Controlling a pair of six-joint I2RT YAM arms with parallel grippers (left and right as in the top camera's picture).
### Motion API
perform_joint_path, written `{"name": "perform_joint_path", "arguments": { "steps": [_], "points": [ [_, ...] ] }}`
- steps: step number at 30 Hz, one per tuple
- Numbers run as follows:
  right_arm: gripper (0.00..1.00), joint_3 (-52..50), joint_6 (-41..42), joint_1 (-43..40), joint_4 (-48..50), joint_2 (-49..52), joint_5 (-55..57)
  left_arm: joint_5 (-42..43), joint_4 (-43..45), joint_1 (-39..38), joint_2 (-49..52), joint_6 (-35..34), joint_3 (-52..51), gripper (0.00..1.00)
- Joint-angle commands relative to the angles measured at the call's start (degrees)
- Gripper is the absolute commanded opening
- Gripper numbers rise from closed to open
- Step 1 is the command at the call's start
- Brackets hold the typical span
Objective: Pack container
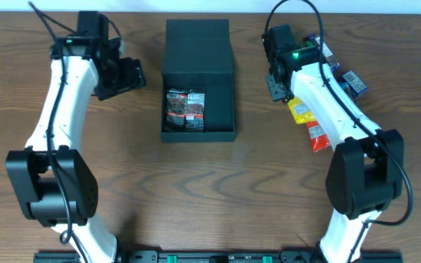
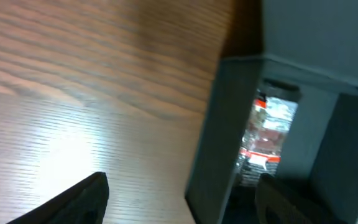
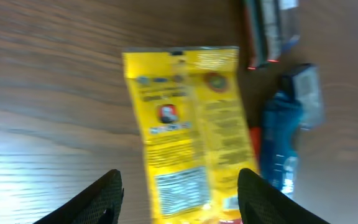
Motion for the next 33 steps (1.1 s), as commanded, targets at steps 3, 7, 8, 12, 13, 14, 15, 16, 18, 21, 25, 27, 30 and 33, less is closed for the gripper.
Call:
{"name": "perform_joint_path", "arguments": {
  "steps": [3,7,8,12,13,14,15,16,18,21,25,27,30,33],
  "points": [
    [0.61,-1.5,-2.4,0.2,-1.4,4.3,9.3,1.9,-0.3,2.6,-0.8,0.7,0.2,0.77],
    [0.62,-1.6,-2.8,1.0,-2.0,5.9,9.2,1.9,-0.3,3.0,-0.8,0.7,0.2,0.77],
    [0.63,-1.6,-2.9,1.0,-2.0,6.3,9.2,1.9,-0.3,3.0,-0.8,0.7,0.2,0.77],
    [0.64,-2.0,-3.9,1.0,-2.3,8.1,9.2,1.9,-0.3,3.0,-0.8,0.7,0.2,0.78],
    [0.64,-2.3,-3.9,1.0,-2.1,8.5,9.2,1.9,-0.3,3.0,-0.8,0.7,0.2,0.77],
    [0.64,-2.6,-3.9,1.0,-1.8,8.8,9.2,1.9,-0.3,3.0,-0.8,0.7,0.2,0.77],
    [0.64,-3.0,-4.0,1.0,-1.6,9.0,9.3,1.9,-0.3,3.0,-0.8,0.7,0.2,0.77],
    [0.64,-3.4,-4.2,1.1,-1.4,9.2,9.4,1.9,-0.3,3.0,-0.8,0.7,0.2,0.77],
    [0.66,-4.7,-4.4,1.3,-0.3,9.2,10.7,1.9,-0.3,3.0,-0.8,0.7,0.2,0.77],
    [0.69,-6.2,-4.4,1.3,1.3,9.2,14.1,1.9,-0.2,3.0,-0.8,0.7,0.2,0.77],
    [0.68,-7.6,-4.4,1.2,2.7,9.2,14.1,1.9,-0.2,3.0,-0.8,0.7,0.2,0.78],
    [0.66,-8.3,-4.4,1.2,4.0,9.2,14.9,1.9,-0.2,3.0,-0.8,0.7,0.2,0.77],
    [0.46,-9.1,-5.7,1.2,5.6,9.2,15.4,1.9,-0.2,3.0,-0.8,0.7,0.2,0.77],
    [0.2,-9.1,-5.6,1.3,6.9,9.2,17.7,1.9,-0.3,3.0,-0.8,0.7,0.2,0.77]
  ]
}}
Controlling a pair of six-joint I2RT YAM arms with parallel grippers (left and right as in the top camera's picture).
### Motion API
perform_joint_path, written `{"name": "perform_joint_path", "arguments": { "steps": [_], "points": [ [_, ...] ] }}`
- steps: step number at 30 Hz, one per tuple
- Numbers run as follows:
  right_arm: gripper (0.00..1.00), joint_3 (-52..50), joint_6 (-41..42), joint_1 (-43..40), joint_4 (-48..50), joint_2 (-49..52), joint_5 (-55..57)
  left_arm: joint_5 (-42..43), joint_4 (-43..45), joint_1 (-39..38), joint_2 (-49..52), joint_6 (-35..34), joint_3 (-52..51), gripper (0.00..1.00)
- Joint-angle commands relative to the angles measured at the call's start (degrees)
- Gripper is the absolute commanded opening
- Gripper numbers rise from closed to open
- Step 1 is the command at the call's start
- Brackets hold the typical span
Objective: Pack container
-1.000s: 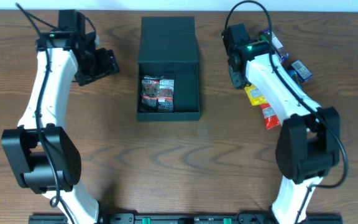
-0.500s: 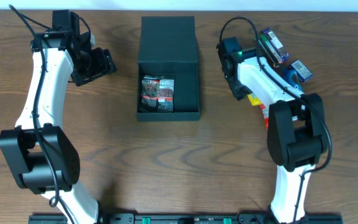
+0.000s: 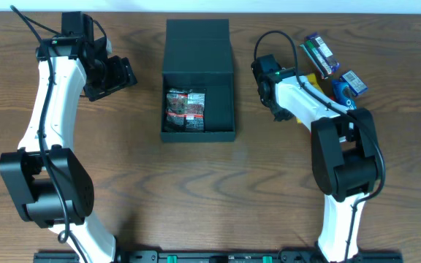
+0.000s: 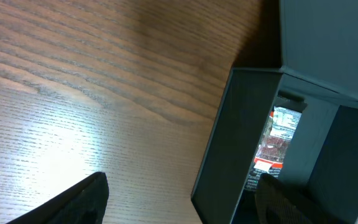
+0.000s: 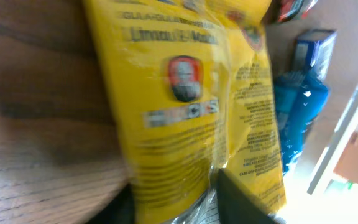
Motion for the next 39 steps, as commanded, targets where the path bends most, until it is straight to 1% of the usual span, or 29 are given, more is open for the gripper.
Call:
{"name": "perform_joint_path", "arguments": {
  "steps": [1,4,5,10,18,22,27,31,33,36,39],
  "points": [
    [0.16,-0.5,-0.1,0.5,0.8,0.7,3.7,0.6,-0.3,0.0,-0.8,0.7,0.2,0.77],
    [0.03,-0.2,1.4,0.5,0.9,0.7,3.8,1.3,-0.2,0.0,-0.8,0.7,0.2,0.78],
    [0.01,0.1,2.6,0.5,0.8,0.7,3.8,1.3,-0.2,0.0,-0.8,0.7,0.2,0.77],
    [0.01,3.5,6.6,0.5,-1.0,0.3,3.5,1.3,-0.2,0.0,-0.8,0.7,0.2,0.77],
    [0.01,14.1,7.1,1.1,-5.2,0.2,1.2,1.3,-0.2,0.0,-0.8,0.7,0.2,0.77],
    [0.01,20.2,9.9,1.2,-8.8,0.1,-3.4,1.3,-0.3,0.0,-0.8,0.7,0.2,0.77],
    [0.01,28.3,10.9,1.2,-12.7,0.1,-10.0,1.3,-0.3,0.0,-0.8,0.7,0.2,0.77],
    [0.01,34.6,12.8,1.1,-14.7,0.1,-20.3,1.3,-0.3,0.0,-0.8,0.9,0.2,0.77],
    [0.01,37.7,13.0,0.8,-15.6,0.1,-27.4,1.3,-0.3,0.0,-0.8,0.9,0.2,0.77],
    [0.01,41.8,13.3,0.3,-16.2,0.1,-40.9,1.2,-0.3,0.0,-0.8,0.9,0.2,0.77],
    [0.01,45.0,14.7,-0.5,-16.0,0.0,-56.7,1.2,-0.3,0.0,-0.8,0.9,0.2,0.77]
  ]
}}
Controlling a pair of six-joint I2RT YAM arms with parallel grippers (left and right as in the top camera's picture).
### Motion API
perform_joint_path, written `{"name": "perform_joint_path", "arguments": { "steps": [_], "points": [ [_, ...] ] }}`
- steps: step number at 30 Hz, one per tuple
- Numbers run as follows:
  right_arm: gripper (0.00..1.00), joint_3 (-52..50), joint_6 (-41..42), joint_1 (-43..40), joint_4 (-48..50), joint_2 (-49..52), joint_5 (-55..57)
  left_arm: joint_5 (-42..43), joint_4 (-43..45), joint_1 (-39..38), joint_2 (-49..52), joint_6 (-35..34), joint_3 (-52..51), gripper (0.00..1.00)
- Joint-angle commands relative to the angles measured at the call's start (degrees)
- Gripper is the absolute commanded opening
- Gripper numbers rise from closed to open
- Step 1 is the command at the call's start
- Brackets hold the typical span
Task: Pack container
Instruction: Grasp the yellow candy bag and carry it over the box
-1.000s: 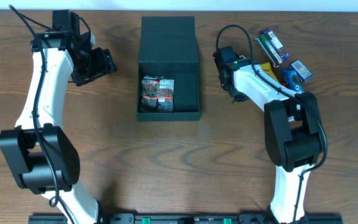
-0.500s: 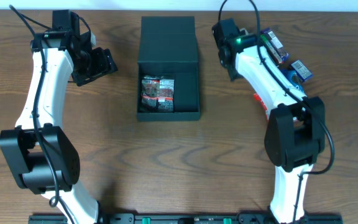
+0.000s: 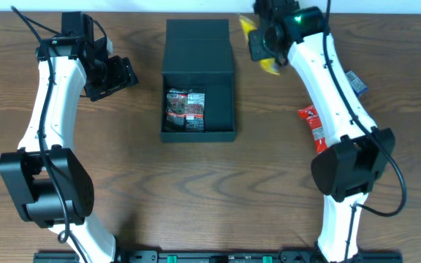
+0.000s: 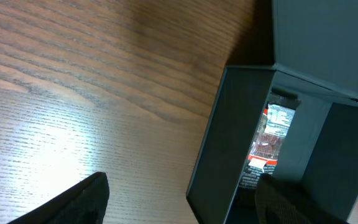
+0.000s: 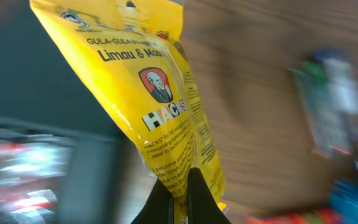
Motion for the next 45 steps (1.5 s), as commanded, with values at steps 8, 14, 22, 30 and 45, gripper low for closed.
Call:
{"name": "perform_joint_path", "arguments": {
  "steps": [8,14,22,30,45],
  "points": [
    [0.01,2.7,13.2,-5.0,3.8,0.1,-55.3,-0.1,0.0,0.0,-0.8,1.3,0.2,0.77],
    [0.01,-4.7,22.2,-3.8,11.9,0.1,-60.8,-0.1,0.3,0.3,-0.8,1.3,0.2,0.77],
    [0.01,-23.8,40.6,-2.9,37.2,0.1,-68.2,-0.1,0.0,1.4,-0.8,1.3,0.2,0.76],
    [0.01,-32.0,53.9,0.2,49.3,0.1,-66.5,-0.1,0.0,1.5,-0.8,1.4,0.2,0.77],
    [0.01,-38.1,56.6,2.8,49.2,0.1,-59.6,-0.1,0.0,1.5,-0.8,2.6,0.2,0.77]
  ]
}}
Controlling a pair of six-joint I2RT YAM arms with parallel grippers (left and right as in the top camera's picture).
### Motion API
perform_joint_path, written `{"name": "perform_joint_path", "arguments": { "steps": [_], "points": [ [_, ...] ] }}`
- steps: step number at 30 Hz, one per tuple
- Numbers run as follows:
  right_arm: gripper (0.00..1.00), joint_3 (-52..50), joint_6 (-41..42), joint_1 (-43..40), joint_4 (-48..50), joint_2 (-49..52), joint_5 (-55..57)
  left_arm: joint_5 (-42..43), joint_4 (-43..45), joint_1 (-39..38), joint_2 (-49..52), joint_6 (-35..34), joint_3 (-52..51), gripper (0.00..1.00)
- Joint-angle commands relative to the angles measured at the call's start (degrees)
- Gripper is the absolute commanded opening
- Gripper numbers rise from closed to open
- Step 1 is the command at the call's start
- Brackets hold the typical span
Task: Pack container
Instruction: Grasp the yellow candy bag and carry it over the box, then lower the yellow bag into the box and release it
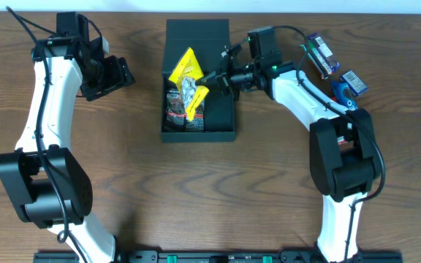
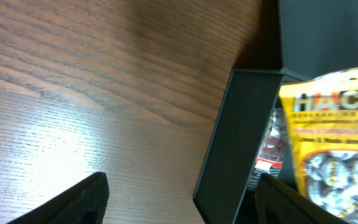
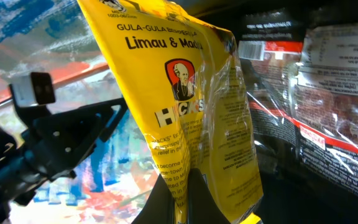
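The black box (image 1: 225,133) stands open at the table's middle, its lid (image 1: 197,44) folded back. A red-and-black packet (image 1: 183,117) lies in its left half. My right gripper (image 1: 214,79) is shut on a yellow candy bag (image 1: 186,77), holding it tilted over that packet. In the right wrist view the bag (image 3: 191,112) fills the middle above the packet (image 3: 328,106), pinched in my gripper (image 3: 180,199). My left gripper (image 1: 112,77) hangs open left of the box; its view shows the box wall (image 2: 229,143) and the bag (image 2: 334,124).
Blue packets (image 1: 349,84) and a green-and-blue packet (image 1: 319,52) lie on the table at the back right, behind my right arm. Bare wood (image 2: 73,93) lies under my left gripper.
My right gripper has moved with the yellow bag from beside the lid's back right corner to over the box's left half, above the packet. My left arm has barely moved.
My right gripper was open above the yellow bag lying on the table at the right. Then it was down close on the bag. Then it held the bag up beside the lid, and now holds it over the packet in the box.
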Motion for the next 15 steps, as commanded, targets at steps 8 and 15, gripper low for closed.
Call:
{"name": "perform_joint_path", "arguments": {
  "steps": [8,15],
  "points": [
    [0.01,-0.1,1.9,4.8,-3.7,-0.1,7.8,0.0,-0.5,0.3,-0.8,1.3,0.2,0.77],
    [0.38,-0.1,-6.4,3.1,-15.3,-0.1,16.9,0.0,-0.4,0.3,-0.8,1.2,0.2,0.77]
  ]
}}
